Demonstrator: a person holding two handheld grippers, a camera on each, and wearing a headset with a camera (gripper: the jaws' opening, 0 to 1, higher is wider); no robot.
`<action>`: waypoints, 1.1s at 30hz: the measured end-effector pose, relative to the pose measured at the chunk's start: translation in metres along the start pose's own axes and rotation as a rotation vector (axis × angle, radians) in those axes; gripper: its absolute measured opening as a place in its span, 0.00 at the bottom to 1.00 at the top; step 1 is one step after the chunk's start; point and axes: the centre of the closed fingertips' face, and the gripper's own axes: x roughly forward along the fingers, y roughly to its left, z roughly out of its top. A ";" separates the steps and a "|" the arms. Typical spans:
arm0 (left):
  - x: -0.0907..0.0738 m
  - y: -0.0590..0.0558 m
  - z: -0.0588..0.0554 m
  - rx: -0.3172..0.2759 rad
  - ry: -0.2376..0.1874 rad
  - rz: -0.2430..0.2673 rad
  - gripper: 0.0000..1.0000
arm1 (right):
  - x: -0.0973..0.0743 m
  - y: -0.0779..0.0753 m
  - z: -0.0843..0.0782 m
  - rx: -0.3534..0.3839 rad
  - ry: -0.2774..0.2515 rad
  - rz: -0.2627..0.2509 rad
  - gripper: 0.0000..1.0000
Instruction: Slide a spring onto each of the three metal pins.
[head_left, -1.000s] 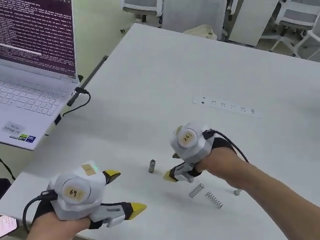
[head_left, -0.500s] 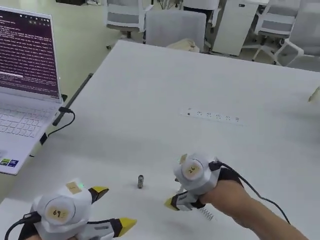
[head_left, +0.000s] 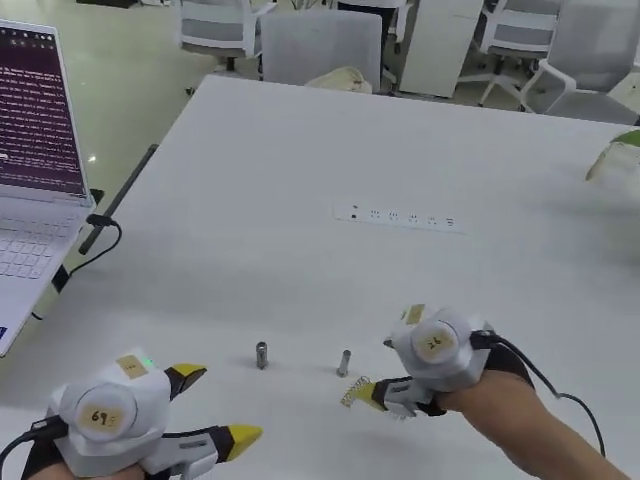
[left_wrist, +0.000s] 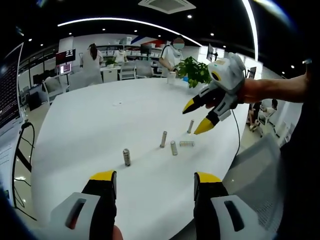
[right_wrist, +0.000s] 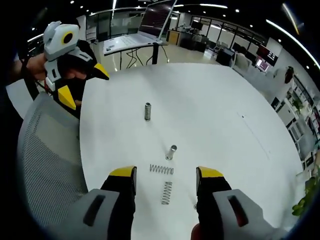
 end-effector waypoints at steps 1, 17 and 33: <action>0.000 0.000 0.000 0.002 0.002 -0.001 0.58 | -0.003 -0.002 -0.001 0.007 -0.005 -0.006 0.46; 0.009 -0.004 0.011 0.018 0.007 -0.006 0.58 | -0.029 -0.001 -0.030 0.178 -0.112 -0.028 0.51; 0.015 -0.011 0.012 0.025 0.023 -0.019 0.58 | -0.045 0.003 -0.063 0.283 -0.144 -0.051 0.55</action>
